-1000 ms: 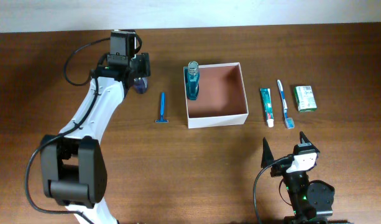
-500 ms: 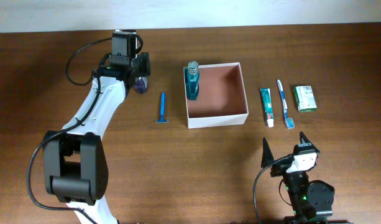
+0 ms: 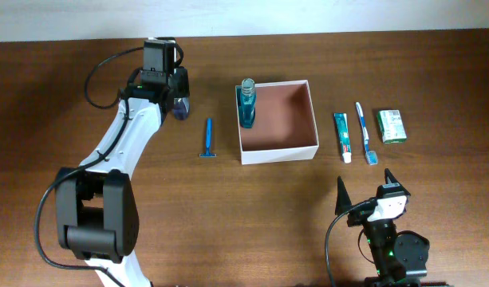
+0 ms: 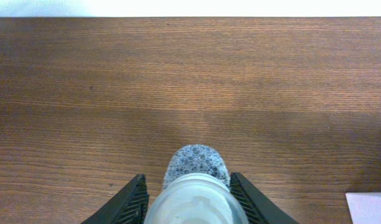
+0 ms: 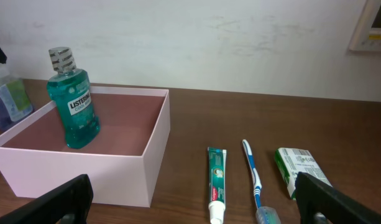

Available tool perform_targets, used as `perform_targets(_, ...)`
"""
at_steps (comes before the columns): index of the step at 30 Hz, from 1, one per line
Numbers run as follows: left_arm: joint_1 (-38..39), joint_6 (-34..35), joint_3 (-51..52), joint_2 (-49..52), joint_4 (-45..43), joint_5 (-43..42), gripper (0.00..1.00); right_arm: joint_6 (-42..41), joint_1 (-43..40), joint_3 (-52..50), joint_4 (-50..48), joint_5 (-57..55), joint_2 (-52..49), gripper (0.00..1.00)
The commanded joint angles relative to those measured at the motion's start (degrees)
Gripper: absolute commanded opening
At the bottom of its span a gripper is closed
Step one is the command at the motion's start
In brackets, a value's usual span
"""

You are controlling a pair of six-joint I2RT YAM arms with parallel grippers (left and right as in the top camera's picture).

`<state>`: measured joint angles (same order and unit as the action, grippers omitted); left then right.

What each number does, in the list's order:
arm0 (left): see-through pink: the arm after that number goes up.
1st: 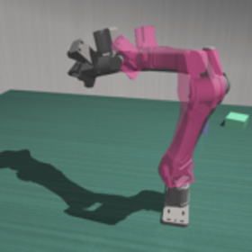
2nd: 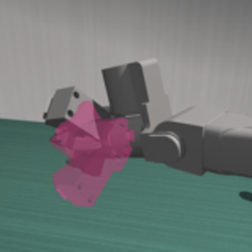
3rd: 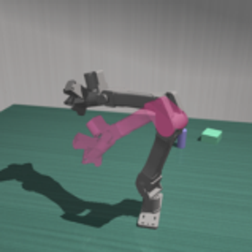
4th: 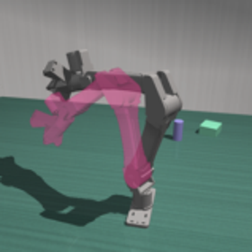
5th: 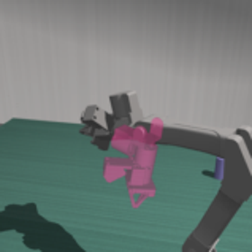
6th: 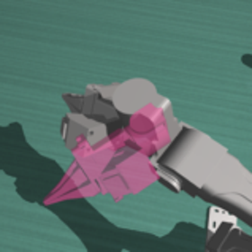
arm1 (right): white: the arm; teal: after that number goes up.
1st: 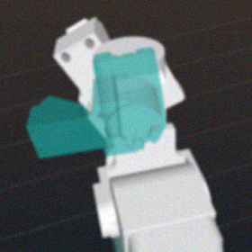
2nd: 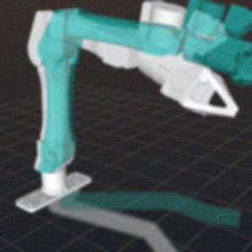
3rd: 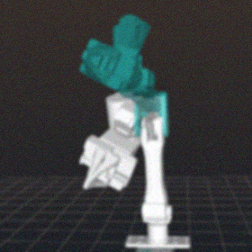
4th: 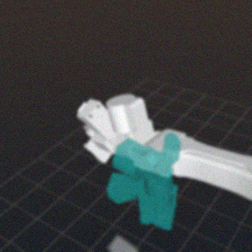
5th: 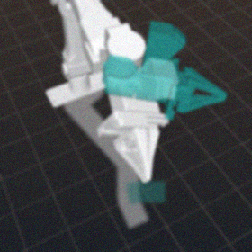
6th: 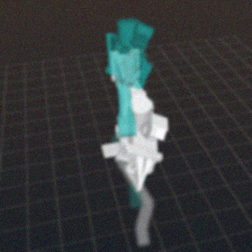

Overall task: Pack container
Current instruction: 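Lower the left gripper onto the pump bottle and close it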

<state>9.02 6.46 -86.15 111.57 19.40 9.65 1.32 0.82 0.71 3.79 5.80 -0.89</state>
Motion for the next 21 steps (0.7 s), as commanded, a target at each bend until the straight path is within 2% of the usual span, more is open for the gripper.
perform_targets(1, -0.31, -0.35, -1.03, 0.5, -0.28, 0.66, 0.41, -0.33, -0.09, -0.39, 0.2, -0.7, 0.68, 0.99)
perform_targets(9, -0.28, -0.35, -2.19, 0.28, -0.07, 0.63, 0.29, -0.33, -0.09, -0.39, 0.2, -0.7, 0.68, 0.99)
perform_targets(16, -0.31, -0.35, -2.19, -0.52, 0.26, 0.63, 0.27, -0.33, -0.09, -0.39, 0.2, -0.7, 0.68, 0.99)
perform_targets(21, -0.31, -0.35, -2.19, -1.4, 0.76, 0.66, 0.21, -0.33, -0.09, -0.39, 0.2, -0.7, 0.68, 0.99)
